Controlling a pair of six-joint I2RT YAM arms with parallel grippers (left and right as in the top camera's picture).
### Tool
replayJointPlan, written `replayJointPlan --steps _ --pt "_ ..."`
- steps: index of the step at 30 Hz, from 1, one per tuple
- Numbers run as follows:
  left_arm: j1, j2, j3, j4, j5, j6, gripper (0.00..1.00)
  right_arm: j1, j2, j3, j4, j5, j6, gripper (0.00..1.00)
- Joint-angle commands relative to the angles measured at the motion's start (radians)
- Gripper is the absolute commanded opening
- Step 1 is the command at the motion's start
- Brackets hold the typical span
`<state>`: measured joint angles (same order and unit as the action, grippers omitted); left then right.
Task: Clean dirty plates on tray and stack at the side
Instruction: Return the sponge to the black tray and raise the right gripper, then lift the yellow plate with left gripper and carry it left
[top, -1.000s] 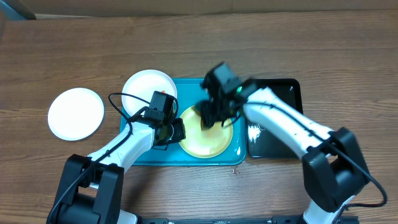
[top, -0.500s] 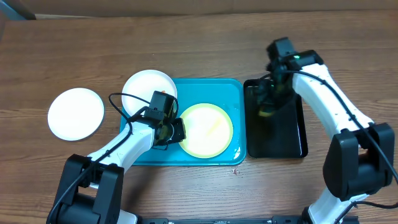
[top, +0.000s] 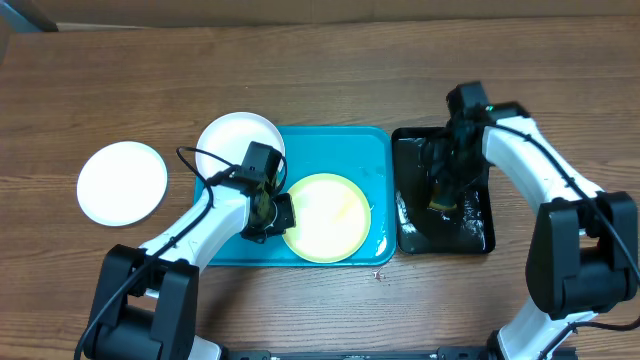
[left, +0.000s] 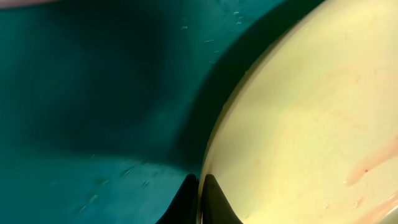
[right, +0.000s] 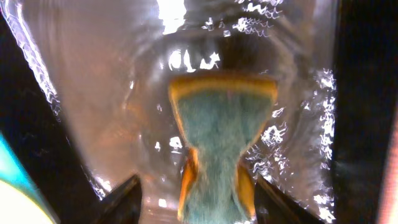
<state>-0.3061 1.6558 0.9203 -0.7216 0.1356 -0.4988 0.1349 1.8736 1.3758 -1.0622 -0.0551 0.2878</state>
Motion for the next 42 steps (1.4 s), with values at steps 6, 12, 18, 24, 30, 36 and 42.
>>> replayJointPlan --steps 6,12,18,24,30,36,42 --pt "-0.003 -0.031 0.33 -0.257 -0.29 0.005 0.04 -0.154 -0.016 0.227 -0.111 -0.051 -0.003 0.92" --pt "-0.025 -0.066 0.524 -0.358 -0.38 0.006 0.04 -0.216 -0.016 0.225 -0.129 -0.051 -0.003 1.0" --pt "-0.138 -0.07 0.674 -0.4 -0.557 0.028 0.04 -0.22 -0.016 0.225 -0.128 -0.051 -0.003 1.0" --pt "-0.341 -0.068 0.716 -0.381 -0.958 0.122 0.04 -0.22 -0.016 0.225 -0.128 -0.051 -0.003 1.0" --pt "-0.593 -0.059 0.716 -0.397 -1.45 0.164 0.04 -0.22 -0.016 0.225 -0.128 -0.051 -0.003 1.0" --pt "-0.776 -0.059 0.716 -0.371 -1.645 0.159 0.04 -0.22 -0.016 0.225 -0.128 -0.051 -0.003 1.0" --pt "-0.75 -0.059 0.716 -0.35 -1.639 0.15 0.04 -0.22 -0.016 0.225 -0.128 -0.051 -0.003 1.0"
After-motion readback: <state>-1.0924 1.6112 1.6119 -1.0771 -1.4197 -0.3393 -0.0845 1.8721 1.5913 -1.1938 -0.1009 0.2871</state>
